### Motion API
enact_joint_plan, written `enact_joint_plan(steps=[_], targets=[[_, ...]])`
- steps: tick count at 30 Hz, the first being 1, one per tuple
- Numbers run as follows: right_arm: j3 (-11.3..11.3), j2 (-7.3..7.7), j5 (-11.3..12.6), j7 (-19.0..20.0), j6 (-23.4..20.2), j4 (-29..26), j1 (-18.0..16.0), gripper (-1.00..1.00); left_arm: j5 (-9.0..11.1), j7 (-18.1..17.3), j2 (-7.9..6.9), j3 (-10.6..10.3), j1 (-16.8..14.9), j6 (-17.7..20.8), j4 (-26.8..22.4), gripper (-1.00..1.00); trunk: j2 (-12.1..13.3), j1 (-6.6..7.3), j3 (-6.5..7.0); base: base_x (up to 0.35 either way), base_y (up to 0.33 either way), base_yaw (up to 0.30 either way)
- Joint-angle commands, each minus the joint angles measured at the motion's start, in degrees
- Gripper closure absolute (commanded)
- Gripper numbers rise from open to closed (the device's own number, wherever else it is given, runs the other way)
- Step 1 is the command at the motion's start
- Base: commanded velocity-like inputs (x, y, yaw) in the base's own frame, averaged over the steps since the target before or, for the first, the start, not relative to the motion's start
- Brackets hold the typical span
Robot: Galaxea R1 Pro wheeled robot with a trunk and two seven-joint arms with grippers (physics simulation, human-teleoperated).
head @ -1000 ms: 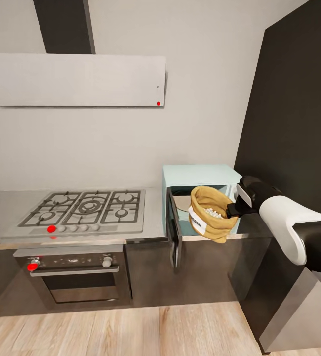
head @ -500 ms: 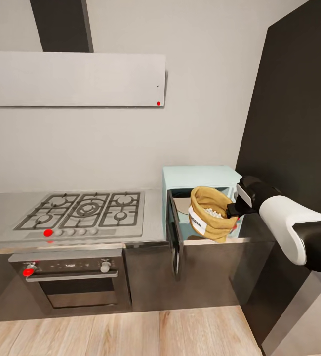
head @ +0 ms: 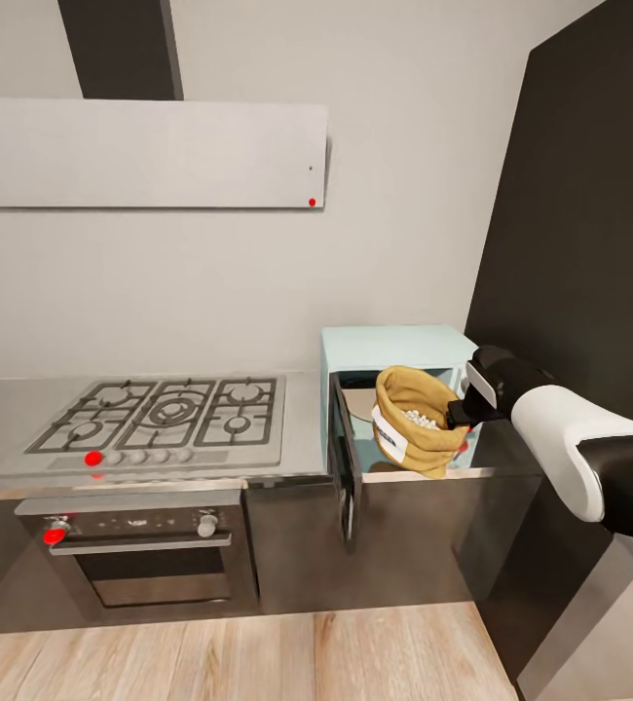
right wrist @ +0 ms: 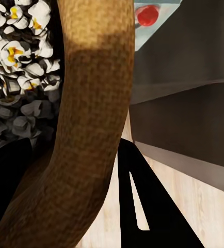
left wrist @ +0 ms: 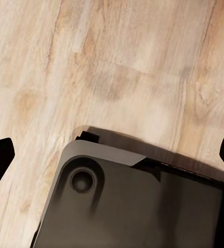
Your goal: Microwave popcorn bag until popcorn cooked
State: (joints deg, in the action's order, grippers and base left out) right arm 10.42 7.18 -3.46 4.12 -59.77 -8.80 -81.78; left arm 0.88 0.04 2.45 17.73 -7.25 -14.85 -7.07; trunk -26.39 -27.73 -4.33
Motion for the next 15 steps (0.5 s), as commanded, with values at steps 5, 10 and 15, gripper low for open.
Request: enact_joint_plan(steps=[5, 10, 15], targets=[[0.21, 0.02, -0.32, 0.45, -0.23, -0.07, -0.04, 1.0, 0.09, 0.04, 0.03, 0.11, -0.04, -0.17, 0.03, -1.0, -2.14, -1.13, -1.03, 0.0, 0.0, 0.0], [0.21, 0.02, -0.32, 0.45, -0.23, -0.01, -0.04, 1.0, 0.09, -0.01, 0.02, 0.11, -0.04, -0.17, -0.02, -1.0, -4.14, -2.23, -1.92, 0.0, 0.0, 0.0], [0.21, 0.02, -0.32, 0.45, -0.23, 0.01, -0.04, 1.0, 0.09, -0.01, 0.07, 0.11, -0.04, -0.17, 0.0, -1.0, -6.15, -3.33, -2.82, 0.0, 0.0, 0.0]])
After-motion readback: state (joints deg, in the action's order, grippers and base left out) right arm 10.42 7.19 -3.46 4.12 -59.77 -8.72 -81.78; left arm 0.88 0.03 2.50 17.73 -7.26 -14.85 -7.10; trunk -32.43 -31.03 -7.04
